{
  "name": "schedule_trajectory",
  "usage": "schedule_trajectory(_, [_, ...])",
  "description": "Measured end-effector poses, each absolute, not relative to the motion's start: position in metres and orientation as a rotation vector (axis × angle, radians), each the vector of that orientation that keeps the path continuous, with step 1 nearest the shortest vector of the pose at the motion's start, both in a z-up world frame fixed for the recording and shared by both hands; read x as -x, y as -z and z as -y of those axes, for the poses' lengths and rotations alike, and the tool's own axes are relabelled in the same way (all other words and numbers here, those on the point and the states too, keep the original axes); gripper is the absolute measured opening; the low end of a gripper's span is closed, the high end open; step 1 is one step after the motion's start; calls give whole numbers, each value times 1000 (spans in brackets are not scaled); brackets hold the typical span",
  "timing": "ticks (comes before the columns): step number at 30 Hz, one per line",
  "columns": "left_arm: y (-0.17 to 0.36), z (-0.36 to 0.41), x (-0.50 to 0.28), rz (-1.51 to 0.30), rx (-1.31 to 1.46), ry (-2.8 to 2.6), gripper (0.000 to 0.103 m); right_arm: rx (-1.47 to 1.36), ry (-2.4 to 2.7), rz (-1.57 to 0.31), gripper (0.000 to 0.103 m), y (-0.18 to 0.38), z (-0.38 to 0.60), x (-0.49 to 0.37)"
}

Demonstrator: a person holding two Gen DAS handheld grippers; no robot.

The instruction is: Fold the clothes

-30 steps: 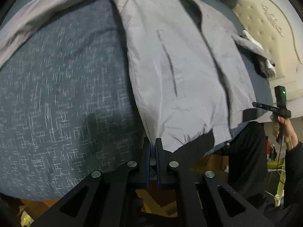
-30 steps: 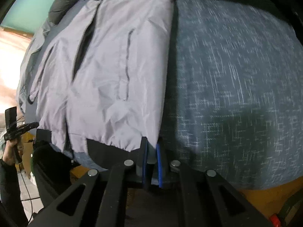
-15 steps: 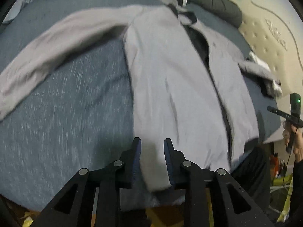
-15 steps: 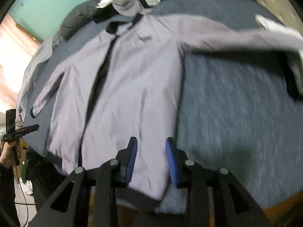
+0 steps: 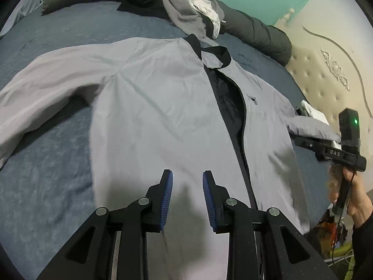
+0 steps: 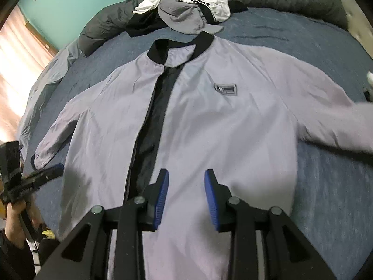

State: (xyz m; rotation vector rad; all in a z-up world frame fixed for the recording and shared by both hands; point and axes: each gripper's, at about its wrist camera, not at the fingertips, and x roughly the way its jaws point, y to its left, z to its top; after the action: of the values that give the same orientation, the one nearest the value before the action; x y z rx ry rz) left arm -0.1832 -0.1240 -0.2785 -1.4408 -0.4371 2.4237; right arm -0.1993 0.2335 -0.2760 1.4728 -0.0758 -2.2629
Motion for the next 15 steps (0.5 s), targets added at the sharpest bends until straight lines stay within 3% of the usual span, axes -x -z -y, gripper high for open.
schedule_trajectory(15, [325, 121, 218, 446, 1384, -2438, 30, -1447, 2362, -87, 32, 298, -168, 300])
